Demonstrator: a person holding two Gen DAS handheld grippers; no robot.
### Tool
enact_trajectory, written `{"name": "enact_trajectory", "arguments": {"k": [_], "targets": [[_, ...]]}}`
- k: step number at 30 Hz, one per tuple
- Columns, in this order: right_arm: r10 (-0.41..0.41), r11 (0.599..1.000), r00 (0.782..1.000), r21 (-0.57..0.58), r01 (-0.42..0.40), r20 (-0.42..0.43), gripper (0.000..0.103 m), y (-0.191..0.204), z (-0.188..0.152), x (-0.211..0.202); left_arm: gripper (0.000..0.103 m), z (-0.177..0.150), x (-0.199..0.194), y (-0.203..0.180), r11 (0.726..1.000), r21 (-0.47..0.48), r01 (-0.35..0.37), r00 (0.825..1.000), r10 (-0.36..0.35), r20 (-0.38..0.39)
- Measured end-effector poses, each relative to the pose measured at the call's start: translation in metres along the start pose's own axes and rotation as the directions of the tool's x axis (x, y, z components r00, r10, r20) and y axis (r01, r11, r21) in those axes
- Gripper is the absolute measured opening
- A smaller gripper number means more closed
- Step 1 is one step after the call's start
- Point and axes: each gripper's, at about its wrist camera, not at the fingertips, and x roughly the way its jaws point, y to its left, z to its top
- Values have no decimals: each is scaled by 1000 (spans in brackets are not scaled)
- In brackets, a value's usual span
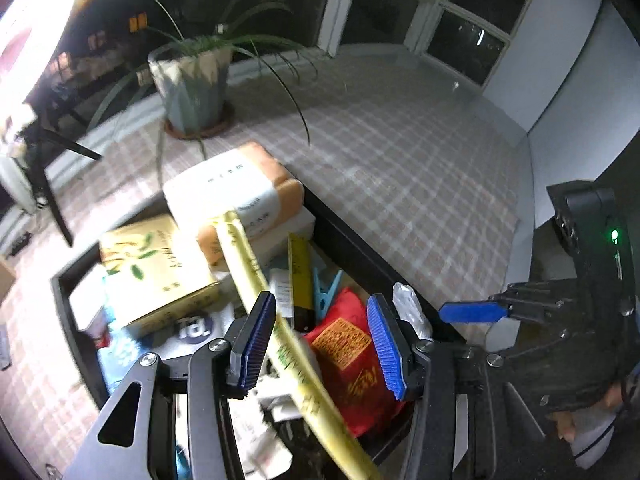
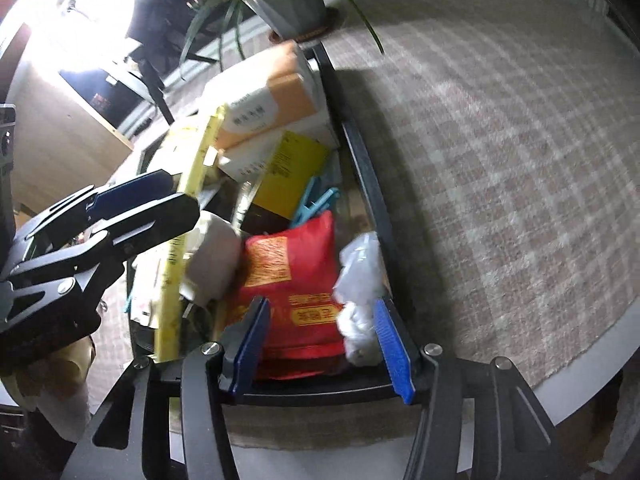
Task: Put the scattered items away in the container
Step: 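Move both tools back to the metal clip on the floor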
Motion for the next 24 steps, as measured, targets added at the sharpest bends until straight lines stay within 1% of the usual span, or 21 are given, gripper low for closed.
{"name": "enact_trajectory", "arguments": {"k": [5, 8, 11, 16, 20, 22, 24], "targets": [[-17, 999, 997, -37, 20, 81, 52, 25, -7, -23, 52, -19, -42, 5, 997, -6, -70, 995, 71, 67], [-31, 995, 990, -84, 43, 140, 58, 49, -13, -36, 52, -37, -73, 16, 993, -31, -111, 988, 114, 108], [-42, 989, 985, -135, 65, 167, 60, 73, -15, -39, 52, -56, -97, 32, 987, -53, -152, 979, 158, 131], [-50, 973, 981, -213, 91, 187, 62, 119, -21, -36, 52, -90, -132, 68, 973, -119, -198, 967, 214, 142], [-41, 956, 984, -279, 89, 172, 62, 161, -26, -24, 54, -123, -153, 106, 957, -178, -231, 958, 256, 130], [-21, 948, 987, -311, 70, 159, 62, 184, -29, -16, 54, -147, -161, 133, 938, -231, -256, 952, 286, 106], [-5, 937, 989, -345, 56, 149, 62, 206, -32, -7, 54, -170, -167, 160, 920, -288, -267, 950, 302, 83]]}}
